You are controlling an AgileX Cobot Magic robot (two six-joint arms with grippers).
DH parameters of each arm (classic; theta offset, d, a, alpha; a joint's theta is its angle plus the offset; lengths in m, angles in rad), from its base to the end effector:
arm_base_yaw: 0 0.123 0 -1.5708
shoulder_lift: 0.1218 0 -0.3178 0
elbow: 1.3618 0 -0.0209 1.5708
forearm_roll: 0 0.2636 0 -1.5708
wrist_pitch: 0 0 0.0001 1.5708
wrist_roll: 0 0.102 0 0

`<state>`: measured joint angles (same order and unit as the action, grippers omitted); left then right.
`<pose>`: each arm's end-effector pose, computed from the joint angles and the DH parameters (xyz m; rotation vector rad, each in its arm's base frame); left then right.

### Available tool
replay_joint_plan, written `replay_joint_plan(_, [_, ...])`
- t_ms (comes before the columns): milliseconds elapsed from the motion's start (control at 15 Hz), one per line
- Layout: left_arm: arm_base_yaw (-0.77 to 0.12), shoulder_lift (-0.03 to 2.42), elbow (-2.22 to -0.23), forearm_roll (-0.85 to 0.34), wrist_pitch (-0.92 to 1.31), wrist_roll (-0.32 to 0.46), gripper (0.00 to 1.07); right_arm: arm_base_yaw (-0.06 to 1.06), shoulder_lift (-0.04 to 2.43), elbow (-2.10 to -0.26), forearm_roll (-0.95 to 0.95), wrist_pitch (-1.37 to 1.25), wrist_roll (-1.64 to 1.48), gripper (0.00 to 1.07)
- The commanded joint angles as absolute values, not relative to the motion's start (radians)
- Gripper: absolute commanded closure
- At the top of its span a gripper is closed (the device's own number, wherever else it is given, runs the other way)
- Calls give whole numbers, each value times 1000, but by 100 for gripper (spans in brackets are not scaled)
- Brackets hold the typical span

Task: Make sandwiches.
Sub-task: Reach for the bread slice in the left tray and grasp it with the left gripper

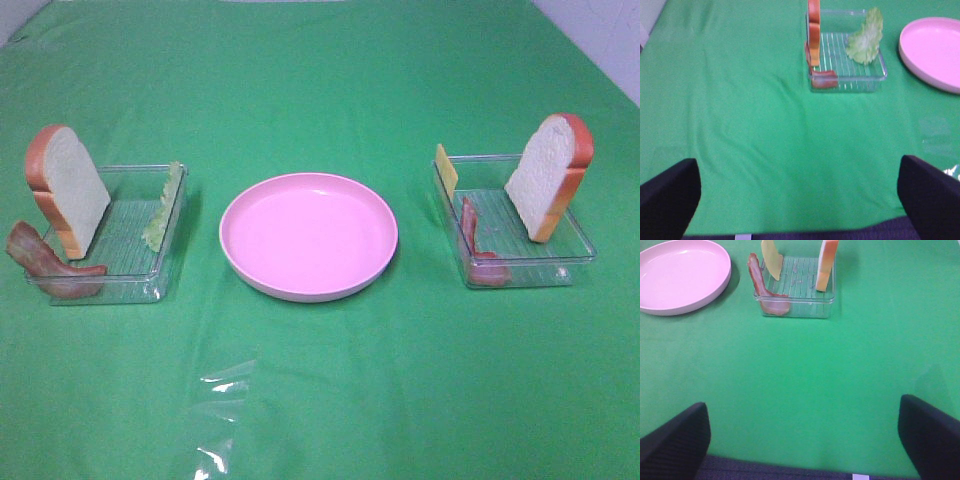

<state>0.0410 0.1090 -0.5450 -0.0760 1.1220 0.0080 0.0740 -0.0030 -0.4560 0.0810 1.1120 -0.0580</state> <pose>-0.0071 -0.0073 0.2882 -0.0323 2.1674 -0.0651 -0.0158 0.0063 0.2609 -0.1451 2.1306 0.1080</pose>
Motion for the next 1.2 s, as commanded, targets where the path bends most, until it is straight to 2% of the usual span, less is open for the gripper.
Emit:
replay_joint_plan(67, [40,320,-642,-78,1221,87,4,73,-32,-453,82,1101,-52,9])
replay_joint_plan(133, [40,396,-674,-72,1247,93,4,73,-32,-453,82,1101,-52,9])
replay_joint_plan(267, [40,756,-888,-83,1320,69,4,73,-32,-453,82,1101,-52,9])
replay_joint_plan(600, [40,1225,-1194,-48,1320,20,4,73,-32,-453,82,1101,-52,9])
replay_joint_plan(667, [40,1446,-1383,-55,1320,-9,4,73,-32,-453,82,1101,-52,9])
replay_joint_plan(733, [40,1549,-1464,-59,1320,-16,4,73,-32,-453,82,1101,-52,9])
replay_joint_plan(1000, [-12,1821,-1698,-88,1320,-22,4,73,-32,-453,82,1101,-52,9])
replay_joint_plan(1200, [-53,2004,-1829,-89,1320,-60,4,73,-32,-453,82,1101,-52,9])
